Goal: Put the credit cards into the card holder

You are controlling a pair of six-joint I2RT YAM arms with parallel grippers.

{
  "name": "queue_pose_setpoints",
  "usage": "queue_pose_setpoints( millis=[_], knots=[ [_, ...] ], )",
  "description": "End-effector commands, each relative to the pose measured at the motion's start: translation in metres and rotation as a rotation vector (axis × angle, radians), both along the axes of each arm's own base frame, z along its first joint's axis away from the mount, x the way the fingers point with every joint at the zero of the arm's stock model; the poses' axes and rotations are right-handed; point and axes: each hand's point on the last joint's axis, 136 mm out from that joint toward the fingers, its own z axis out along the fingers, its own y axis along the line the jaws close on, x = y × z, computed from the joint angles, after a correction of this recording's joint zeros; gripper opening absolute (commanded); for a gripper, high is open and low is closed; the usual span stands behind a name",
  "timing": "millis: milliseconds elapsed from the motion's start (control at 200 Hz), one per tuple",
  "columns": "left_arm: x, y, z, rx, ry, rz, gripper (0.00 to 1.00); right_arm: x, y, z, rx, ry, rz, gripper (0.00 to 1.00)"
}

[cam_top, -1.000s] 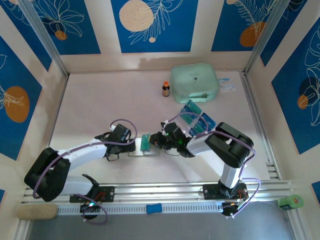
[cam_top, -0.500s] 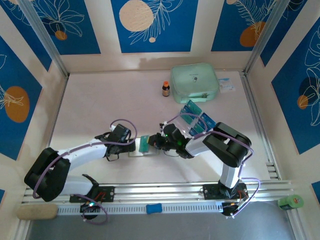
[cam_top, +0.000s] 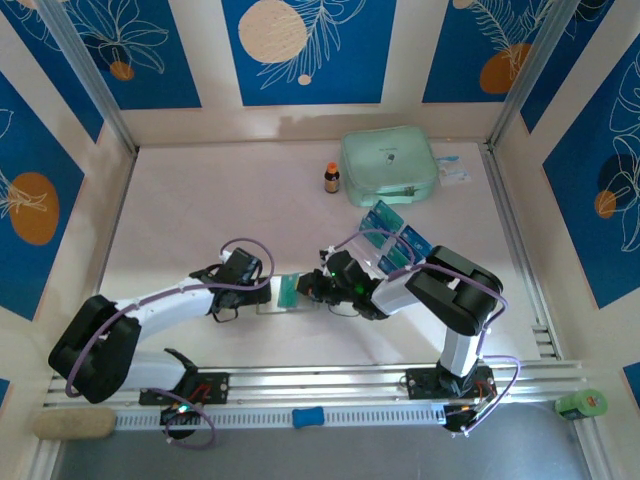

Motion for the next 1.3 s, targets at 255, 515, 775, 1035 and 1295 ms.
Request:
queue_pose_setpoints(
  millis=[255,515,775,1035,1295],
  knots=[
    [-0.001,0.002,-0.005,0.021,0.007,0.002,1.0,-0.009,-0.006,-0.013,-0.09,0.064,0.005,0.0],
    [-0.002,0.001,-0.006,0.024,0.01,-0.001,1.0,-0.011,-0.002,-0.019,-0.114,0.104,0.021,0.0],
    [-0.001,0.0,-0.005,0.02,0.008,-0.002,1.0,-0.016,0.003,-0.027,-0.133,0.152,0.056,0.0],
    [0.001,0.0,-0.004,0.019,0.003,-0.002,1.0,-0.015,0.001,-0.01,-0.187,0.127,0.148,0.27],
    [0.002,-0.001,-0.003,0.017,0.0,-0.001,1.0,-0.005,-0.011,0.027,-0.253,0.021,0.188,0.32]
  ],
)
